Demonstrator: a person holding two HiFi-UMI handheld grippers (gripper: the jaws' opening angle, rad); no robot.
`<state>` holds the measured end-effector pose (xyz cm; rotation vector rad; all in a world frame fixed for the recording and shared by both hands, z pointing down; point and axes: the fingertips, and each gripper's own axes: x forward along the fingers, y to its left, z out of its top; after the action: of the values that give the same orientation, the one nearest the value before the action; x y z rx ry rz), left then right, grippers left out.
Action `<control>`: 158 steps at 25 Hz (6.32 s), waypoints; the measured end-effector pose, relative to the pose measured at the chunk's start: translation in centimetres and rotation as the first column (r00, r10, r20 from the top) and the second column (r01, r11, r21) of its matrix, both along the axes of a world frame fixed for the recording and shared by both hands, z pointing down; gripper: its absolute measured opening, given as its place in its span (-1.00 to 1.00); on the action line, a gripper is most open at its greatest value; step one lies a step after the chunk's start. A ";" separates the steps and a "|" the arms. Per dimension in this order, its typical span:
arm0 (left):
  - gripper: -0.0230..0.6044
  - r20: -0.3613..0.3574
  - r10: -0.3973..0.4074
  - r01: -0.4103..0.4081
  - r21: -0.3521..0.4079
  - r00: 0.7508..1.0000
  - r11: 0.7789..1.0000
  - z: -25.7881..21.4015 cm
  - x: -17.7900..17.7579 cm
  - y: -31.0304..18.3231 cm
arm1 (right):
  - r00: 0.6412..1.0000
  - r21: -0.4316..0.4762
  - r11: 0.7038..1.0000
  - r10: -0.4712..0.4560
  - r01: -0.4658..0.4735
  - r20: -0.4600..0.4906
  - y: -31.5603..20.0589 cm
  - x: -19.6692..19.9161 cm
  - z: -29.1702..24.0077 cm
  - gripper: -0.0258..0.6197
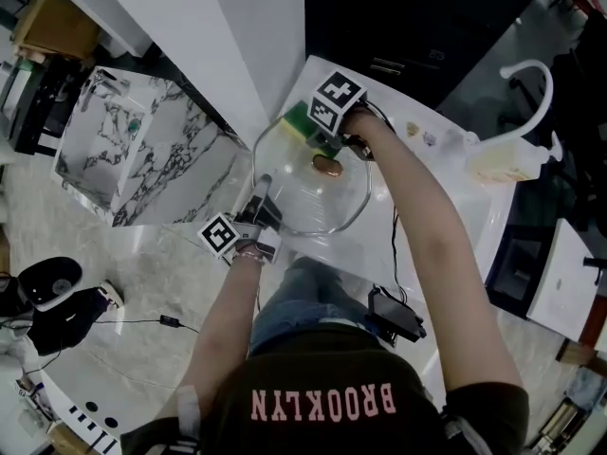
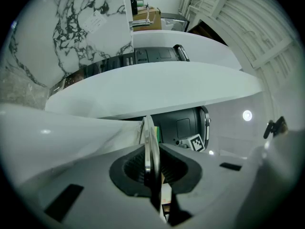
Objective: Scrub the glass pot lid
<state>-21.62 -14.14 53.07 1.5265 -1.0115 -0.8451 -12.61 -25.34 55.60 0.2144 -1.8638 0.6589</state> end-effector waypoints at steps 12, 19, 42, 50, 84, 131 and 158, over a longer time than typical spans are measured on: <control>-0.85 0.025 -0.033 0.033 0.001 0.999 0.999 0.2 -0.2 -0.2 | 0.966 -0.149 0.955 0.259 -0.258 -0.014 1.0 6.3 2.2 -0.07; -0.85 0.019 -0.031 0.031 0.002 0.999 1.000 0.0 -0.2 -0.2 | 0.927 -0.237 0.900 0.376 -0.366 -0.004 3.1 10.9 4.0 -0.07; -0.85 0.017 -0.024 0.024 0.008 1.000 1.000 0.0 -0.1 0.0 | 0.992 0.356 0.926 -0.120 0.122 -0.028 5.0 14.3 3.5 -0.07; -0.86 0.029 -0.026 0.026 0.007 0.999 1.000 0.2 -0.4 -0.1 | 0.983 0.394 0.900 -0.179 0.185 -0.052 5.9 13.3 3.6 -0.07; -0.86 -0.002 0.012 -0.012 0.006 1.000 1.000 0.1 0.0 -0.2 | 0.966 0.475 0.842 -0.239 0.256 -0.097 17.4 11.9 1.7 -0.07; -0.86 0.866 0.287 -0.527 -0.032 0.410 0.849 -13.9 21.8 0.8 | 0.288 0.033 0.355 0.697 -0.934 0.657 18.5 33.5 -8.3 -0.07; -0.86 0.847 -0.300 -0.875 -0.478 -0.439 -0.069 -3.4 37.9 9.7 | 0.110 0.046 0.109 0.707 -0.993 0.698 22.1 44.5 -9.8 -0.07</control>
<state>16.24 -4.44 49.65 3.2405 0.2996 1.5525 31.84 -3.26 45.78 1.9635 -2.2688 1.0865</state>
